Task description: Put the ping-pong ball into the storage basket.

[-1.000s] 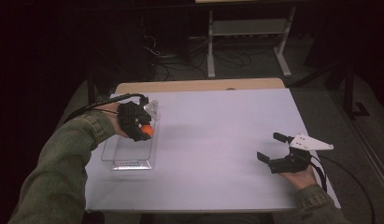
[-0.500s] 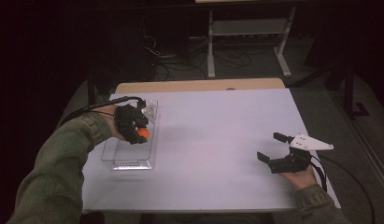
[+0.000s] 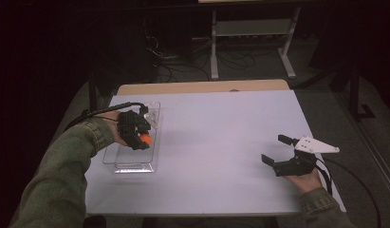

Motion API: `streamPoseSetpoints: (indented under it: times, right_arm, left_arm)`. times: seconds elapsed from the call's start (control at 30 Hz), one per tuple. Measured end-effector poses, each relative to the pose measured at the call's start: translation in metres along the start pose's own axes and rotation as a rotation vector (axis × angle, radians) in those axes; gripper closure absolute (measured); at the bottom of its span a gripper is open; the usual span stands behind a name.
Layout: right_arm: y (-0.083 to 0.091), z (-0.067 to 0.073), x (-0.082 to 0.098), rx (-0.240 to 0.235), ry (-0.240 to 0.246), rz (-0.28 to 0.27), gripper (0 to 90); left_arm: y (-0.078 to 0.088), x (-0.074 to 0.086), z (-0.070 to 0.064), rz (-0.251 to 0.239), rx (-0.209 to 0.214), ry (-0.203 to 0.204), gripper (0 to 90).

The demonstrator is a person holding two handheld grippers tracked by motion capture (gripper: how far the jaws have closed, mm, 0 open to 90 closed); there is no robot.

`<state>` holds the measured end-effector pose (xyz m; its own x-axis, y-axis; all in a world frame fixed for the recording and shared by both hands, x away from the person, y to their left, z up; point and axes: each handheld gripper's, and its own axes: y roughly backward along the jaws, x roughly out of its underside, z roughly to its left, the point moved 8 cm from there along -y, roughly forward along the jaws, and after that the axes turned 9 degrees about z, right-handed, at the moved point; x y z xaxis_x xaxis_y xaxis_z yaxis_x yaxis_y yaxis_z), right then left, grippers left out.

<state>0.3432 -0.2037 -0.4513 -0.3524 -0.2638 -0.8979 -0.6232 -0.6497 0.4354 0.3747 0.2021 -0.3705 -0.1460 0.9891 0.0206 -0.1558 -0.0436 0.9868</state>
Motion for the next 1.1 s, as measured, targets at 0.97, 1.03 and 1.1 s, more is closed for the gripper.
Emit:
streamPoseSetpoints:
  times: [0.97,1.03,1.1]
  right_arm:
    - [0.000,0.000,0.000,0.000,0.004,0.002,0.0]
    - [0.000,0.000,0.000,0.000,0.004,0.003,0.0]
    - [0.000,0.000,0.000,0.000,0.004,0.002,0.0]
  left_arm:
    - [-0.038,0.011,-0.007,-0.037,0.034,0.036,50.1]
    - [-0.041,0.011,-0.007,-0.038,0.033,0.037,50.1]
    - [-0.042,0.012,-0.007,-0.037,0.035,0.040,50.1]
